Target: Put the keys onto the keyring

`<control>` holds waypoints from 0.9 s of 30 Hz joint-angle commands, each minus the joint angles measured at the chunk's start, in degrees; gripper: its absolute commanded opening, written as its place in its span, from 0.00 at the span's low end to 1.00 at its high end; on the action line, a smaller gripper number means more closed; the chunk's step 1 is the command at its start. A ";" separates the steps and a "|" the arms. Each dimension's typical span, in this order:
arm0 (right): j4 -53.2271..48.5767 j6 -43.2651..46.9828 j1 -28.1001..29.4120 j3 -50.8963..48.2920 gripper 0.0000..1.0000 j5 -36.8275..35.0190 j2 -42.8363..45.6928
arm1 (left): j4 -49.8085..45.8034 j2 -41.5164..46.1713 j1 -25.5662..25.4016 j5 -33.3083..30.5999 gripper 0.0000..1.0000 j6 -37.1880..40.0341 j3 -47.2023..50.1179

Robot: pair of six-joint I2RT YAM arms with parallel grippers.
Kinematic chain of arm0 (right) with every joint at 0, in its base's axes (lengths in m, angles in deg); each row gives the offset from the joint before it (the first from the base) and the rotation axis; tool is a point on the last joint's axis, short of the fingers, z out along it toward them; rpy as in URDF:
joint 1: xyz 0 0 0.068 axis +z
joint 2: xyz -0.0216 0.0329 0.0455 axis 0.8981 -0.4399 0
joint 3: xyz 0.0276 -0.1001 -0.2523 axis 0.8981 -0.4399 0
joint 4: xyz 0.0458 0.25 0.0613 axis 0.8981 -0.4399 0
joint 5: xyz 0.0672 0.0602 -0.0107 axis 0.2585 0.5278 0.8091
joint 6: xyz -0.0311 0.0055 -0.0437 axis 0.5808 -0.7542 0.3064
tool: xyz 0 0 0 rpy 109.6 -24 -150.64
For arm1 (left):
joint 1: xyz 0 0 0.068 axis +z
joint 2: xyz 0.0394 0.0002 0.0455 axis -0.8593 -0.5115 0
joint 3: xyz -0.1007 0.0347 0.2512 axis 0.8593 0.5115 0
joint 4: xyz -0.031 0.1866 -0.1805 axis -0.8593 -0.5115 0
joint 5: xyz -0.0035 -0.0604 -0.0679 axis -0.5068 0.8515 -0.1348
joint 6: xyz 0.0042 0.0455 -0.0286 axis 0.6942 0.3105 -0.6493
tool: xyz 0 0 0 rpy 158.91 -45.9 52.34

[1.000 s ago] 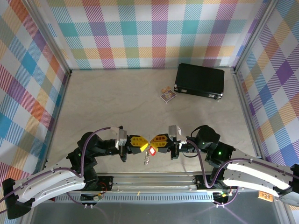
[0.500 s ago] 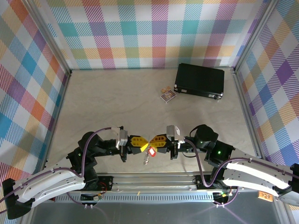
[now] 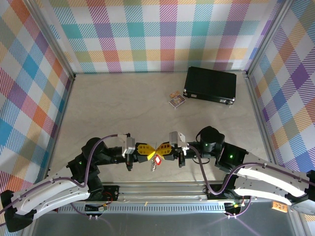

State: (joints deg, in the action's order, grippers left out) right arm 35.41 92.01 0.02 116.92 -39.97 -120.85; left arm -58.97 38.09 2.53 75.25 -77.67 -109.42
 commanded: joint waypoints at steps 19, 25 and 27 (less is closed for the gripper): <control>-26.55 16.95 0.94 16.82 0.00 1.91 -6.82 | -22.31 -6.21 -0.01 -6.77 0.00 10.09 -12.44; -18.92 11.40 0.96 13.21 0.04 2.84 -3.57 | -13.24 -2.91 0.10 -6.05 0.00 7.05 -8.64; -14.25 8.69 0.99 10.55 0.10 2.39 -1.96 | -8.35 -1.37 0.08 -5.17 0.00 5.40 -6.61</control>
State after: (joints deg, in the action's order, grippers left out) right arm 14.51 104.34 0.13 129.60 -41.76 -126.03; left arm -75.19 34.57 2.22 72.37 -69.29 -118.10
